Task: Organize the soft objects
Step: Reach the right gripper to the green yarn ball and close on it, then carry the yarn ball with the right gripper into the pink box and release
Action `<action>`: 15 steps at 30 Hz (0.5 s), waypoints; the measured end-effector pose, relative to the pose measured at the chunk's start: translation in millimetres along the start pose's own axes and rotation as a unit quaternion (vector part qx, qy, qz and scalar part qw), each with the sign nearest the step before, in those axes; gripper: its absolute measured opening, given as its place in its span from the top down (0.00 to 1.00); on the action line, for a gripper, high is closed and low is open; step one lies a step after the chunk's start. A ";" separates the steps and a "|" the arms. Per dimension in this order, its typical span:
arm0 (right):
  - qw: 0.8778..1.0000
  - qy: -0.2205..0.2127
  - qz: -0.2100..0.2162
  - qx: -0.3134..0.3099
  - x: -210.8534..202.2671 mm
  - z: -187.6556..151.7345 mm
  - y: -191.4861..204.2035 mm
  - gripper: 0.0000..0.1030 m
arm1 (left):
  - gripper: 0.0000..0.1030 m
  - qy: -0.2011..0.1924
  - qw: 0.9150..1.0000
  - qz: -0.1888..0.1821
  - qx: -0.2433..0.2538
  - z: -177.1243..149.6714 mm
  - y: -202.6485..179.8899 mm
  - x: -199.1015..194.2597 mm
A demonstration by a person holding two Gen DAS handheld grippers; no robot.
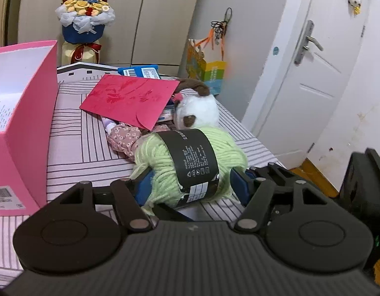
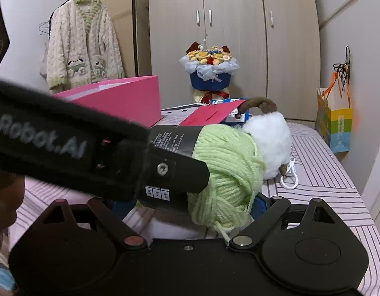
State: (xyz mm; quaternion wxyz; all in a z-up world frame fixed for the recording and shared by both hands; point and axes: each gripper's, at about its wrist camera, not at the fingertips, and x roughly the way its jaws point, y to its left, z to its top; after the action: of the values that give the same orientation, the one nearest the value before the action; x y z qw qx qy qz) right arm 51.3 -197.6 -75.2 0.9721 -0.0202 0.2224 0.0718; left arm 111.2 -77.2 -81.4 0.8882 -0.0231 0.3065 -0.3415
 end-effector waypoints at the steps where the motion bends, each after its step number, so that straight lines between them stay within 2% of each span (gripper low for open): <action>1: 1.000 0.005 0.002 0.002 -2.6 1.5 1.6 0.09 | 0.38 0.005 1.000 -0.002 0.004 0.8 -0.6 -4.1; 5: 0.999 0.031 0.018 0.023 -12.4 9.7 7.3 0.09 | 0.34 0.035 0.999 -0.012 0.009 5.3 0.2 -19.7; 7: 0.997 0.066 0.020 0.030 -13.8 17.9 13.7 0.09 | 0.32 0.053 0.998 -0.020 0.004 6.6 2.7 -28.0; 11: 0.996 0.081 0.036 0.000 -28.2 30.6 34.7 0.09 | 0.29 0.066 0.998 -0.021 -0.002 8.1 9.2 -53.3; 15: 0.994 0.096 0.056 -0.022 -39.7 43.8 57.9 0.09 | 0.29 0.077 0.996 -0.020 -0.030 8.8 19.4 -80.1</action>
State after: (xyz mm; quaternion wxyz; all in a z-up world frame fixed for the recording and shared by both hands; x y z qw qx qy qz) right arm 26.1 -142.4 -18.9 0.9400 -0.0359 0.3140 0.1287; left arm 81.3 -14.1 -36.8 0.8539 -0.0291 0.3838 -0.3503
